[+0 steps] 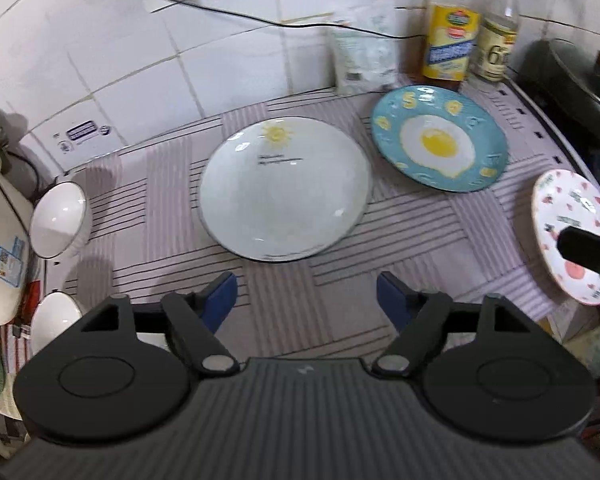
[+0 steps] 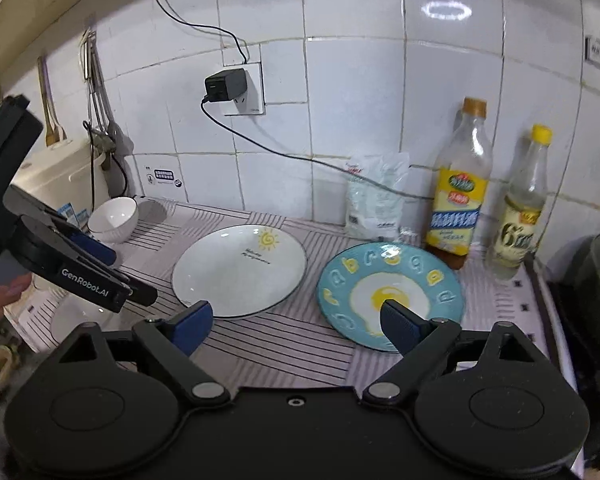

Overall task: Organize plates and bowls
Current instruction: 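Move both grippers to the blue fried-egg plate rim and close them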

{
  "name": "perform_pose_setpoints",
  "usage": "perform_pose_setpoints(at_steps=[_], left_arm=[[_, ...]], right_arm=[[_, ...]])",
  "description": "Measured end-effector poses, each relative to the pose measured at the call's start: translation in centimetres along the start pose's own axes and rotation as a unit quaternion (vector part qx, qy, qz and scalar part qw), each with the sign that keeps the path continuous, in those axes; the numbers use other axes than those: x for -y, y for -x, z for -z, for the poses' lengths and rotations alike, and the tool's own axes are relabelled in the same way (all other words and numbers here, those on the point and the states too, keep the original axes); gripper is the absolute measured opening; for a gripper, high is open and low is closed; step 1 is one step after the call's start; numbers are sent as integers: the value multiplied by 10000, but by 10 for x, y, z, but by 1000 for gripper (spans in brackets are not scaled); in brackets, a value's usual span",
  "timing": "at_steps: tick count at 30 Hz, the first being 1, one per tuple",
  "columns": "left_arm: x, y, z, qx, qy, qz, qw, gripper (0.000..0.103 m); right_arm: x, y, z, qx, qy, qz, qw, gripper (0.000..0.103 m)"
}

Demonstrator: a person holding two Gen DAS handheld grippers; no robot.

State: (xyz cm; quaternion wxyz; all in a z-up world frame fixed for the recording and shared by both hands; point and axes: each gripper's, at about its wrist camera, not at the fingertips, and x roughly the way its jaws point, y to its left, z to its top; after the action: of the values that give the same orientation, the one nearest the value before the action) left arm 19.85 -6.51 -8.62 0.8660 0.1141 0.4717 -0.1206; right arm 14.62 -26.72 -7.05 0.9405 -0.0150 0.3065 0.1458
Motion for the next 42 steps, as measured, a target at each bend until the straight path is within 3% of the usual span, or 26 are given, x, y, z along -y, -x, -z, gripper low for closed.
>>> perform_pose_setpoints(at_steps=[6,16,21,28,33,42], left_arm=[[33,4,-4,122,-102,77,9998,95],[71,-23,-24,156,85,322,9993,98],[88,-49,-39,176,272,338,9989,98],[106,-93,-59,106,881,259,9957,98],[104,-118,-62,102,1218,3,9925,95],[99,-149,-65,-264,1561,217,9871,95]], right_arm=[[13,13,11,99,102,201,9997,97],[59,5,38,598,-60,597,9964,98],[89,-10,43,762,-777,497,9928,98],[122,-52,47,479,-1400,597,9872,97],[147,-85,49,180,-1917,381,9805,92],[183,-133,56,-215,-2546,113,9667,83]])
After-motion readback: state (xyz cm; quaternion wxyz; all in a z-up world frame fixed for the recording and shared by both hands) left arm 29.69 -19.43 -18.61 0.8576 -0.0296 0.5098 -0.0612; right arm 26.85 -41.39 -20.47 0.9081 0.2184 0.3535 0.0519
